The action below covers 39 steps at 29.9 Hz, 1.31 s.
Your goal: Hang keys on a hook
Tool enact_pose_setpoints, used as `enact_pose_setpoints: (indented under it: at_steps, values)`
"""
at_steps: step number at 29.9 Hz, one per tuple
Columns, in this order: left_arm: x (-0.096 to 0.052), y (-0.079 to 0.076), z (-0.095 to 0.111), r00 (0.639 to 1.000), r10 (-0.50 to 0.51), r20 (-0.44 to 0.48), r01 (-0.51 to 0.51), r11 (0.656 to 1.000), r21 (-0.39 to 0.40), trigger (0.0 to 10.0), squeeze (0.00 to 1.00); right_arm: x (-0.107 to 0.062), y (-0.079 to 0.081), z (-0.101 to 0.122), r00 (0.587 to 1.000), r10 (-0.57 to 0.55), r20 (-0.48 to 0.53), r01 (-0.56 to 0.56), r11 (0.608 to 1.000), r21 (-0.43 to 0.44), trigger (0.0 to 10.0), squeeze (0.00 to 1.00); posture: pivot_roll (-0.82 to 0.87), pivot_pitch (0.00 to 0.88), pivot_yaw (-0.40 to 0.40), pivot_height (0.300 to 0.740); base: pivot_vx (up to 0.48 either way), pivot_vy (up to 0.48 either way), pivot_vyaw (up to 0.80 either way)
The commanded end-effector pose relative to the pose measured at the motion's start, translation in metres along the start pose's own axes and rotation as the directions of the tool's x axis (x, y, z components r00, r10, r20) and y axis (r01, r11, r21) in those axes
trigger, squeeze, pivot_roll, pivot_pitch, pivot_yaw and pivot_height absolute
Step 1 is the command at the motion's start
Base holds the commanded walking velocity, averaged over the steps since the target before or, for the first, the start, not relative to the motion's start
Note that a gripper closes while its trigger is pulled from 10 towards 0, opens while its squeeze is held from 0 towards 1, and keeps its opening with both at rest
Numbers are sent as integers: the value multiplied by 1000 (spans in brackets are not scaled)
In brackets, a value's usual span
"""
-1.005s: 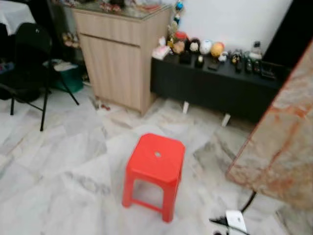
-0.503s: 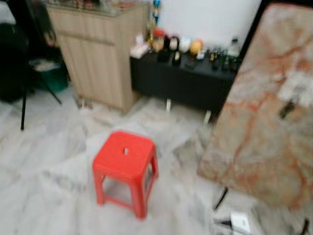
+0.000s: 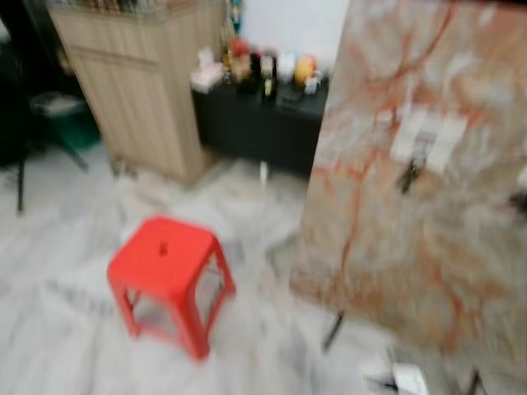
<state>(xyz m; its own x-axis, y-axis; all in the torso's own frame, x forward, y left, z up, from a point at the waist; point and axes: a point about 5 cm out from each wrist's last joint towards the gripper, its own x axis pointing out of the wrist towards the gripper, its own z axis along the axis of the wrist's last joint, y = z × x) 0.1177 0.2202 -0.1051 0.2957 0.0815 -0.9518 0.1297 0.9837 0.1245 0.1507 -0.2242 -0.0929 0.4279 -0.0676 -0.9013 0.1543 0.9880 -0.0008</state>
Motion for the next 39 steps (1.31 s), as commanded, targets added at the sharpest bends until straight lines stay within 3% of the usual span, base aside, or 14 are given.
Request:
enact_pose_setpoints:
  at_steps: [1, 10, 14, 21, 24, 30, 33, 39]
  values:
    - [1, -9, -1, 1000, -25, -8, 25, 1000, 8, 10000, 0, 1, 6, -1, 1000, 7, -4, -7, 1000, 6, 10000, 0, 0, 0, -60, 740, 0, -450, 0]
    - [3, -36, 9, 999, -47, 5, 47, 999, -3, 10000, 0, 1, 7, -2, 1000, 19, -14, -20, 1000, -12, 10000, 0, 8, 0, -61, 740, 0, -447, -606]
    - [3, -38, 16, 999, -48, 16, 48, 999, -2, 10000, 0, 1, 7, -2, 1000, 26, -16, -26, 999, -32, 10000, 0, 6, 0, -60, 740, 0, -450, -753]
    - [2, -24, 23, 999, -35, 27, 35, 999, -1, 10000, 0, 1, 7, -2, 999, 35, -15, -36, 998, -56, 10000, 0, 20, 0, -60, 740, 0, -451, -631]
    - [2, -15, 19, 999, -27, 23, 27, 1000, -5, 10000, 0, 1, 8, -3, 999, 36, -16, -37, 998, -55, 10000, 0, 30, 0, -63, 740, 0, -450, 0]
    - [-2, 17, 2, 1000, 0, 1, 0, 1000, -1, 10000, 0, 1, 9, -3, 999, 44, -12, -45, 998, -40, 10000, 0, 31, 0, -59, 740, 0, -451, 0]
    - [-4, 24, -4, 1000, 7, -5, -7, 1000, -1, 10000, 0, 1, 9, -3, 999, 47, -13, -48, 998, -44, 10000, 0, 29, 0, -60, 740, 0, -451, 0]
    - [-3, 21, -3, 1000, 6, -1, -6, 1000, 0, 10000, 0, 1, 9, -2, 999, 43, -9, -43, 999, -31, 10000, 0, 24, 0, -60, 740, 0, -450, 0]
